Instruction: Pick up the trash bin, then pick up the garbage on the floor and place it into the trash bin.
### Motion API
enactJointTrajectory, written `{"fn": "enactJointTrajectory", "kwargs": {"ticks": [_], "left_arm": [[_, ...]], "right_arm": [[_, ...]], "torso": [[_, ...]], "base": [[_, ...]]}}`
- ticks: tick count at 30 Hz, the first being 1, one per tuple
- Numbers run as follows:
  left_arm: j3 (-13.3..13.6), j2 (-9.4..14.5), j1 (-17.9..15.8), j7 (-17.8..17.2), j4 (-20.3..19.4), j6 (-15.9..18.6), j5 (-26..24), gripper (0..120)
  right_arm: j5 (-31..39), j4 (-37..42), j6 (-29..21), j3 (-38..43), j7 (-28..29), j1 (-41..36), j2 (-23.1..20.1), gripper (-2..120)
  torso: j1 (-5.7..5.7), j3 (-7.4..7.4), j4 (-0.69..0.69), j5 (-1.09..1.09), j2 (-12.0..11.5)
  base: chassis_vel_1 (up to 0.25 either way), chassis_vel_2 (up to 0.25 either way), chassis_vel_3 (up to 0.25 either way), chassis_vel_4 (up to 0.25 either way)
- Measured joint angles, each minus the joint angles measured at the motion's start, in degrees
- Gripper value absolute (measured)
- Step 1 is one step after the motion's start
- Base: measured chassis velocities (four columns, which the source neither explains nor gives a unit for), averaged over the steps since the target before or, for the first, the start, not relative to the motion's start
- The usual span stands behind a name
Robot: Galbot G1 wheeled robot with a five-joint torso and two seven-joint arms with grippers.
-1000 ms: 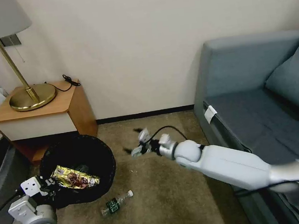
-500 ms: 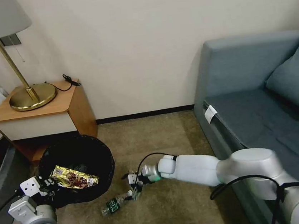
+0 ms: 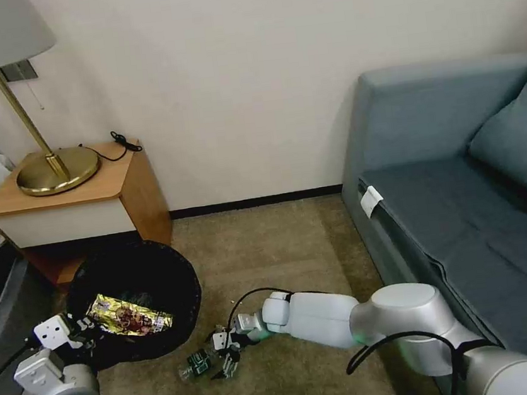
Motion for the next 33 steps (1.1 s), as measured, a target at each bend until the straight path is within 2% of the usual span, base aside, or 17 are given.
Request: {"fn": "enactJointTrajectory", "kwargs": {"ticks": [17,21,23,27,30,33], "left_arm": [[0.15,0.0,0.29,0.0,0.03,-0.64,0.34,2],[0.15,0.0,0.42,-0.01,0.03,-0.76,0.41,2],[0.17,0.0,0.44,-0.01,0.02,-0.8,0.46,2],[0.3,0.0,0.45,-0.02,0.02,-0.82,0.58,2],[0.42,0.0,0.44,-0.02,0.02,-0.93,0.69,2],[0.41,0.0,0.42,-0.04,0.02,-0.94,0.7,2]], "right_arm": [[-3.3,-6.23,0.51,2.45,0.72,-4.49,0.37,98],[-3.86,-6.23,0.78,2.88,1.32,-4.83,0.66,88],[-3.98,-5.99,0.98,3.08,1.51,-4.87,0.65,79],[-4.01,-5.72,1.12,3.28,1.65,-4.88,0.61,70],[-4.19,-5.53,1.34,3.49,1.69,-4.88,0.55,54],[-4.23,-5.48,1.5,3.65,1.73,-4.9,0.5,45]], "torso": [[0.0,0.0,-0.01,0.01,0.0],[0.0,0.0,0.0,0.01,0.0],[0.0,0.0,0.01,0.01,0.0],[0.0,0.0,0.0,0.01,0.0],[0.0,0.0,0.0,0.01,0.0],[0.0,0.0,0.0,0.01,0.0]], "base": [[0.0,0.0,0.0,0.0],[0.0,0.0,0.0,0.0],[0.0,0.0,0.0,0.0],[0.0,0.0,0.0,0.0],[0.0,0.0,0.0,0.0],[0.0,0.0,0.0,0.0]]}}
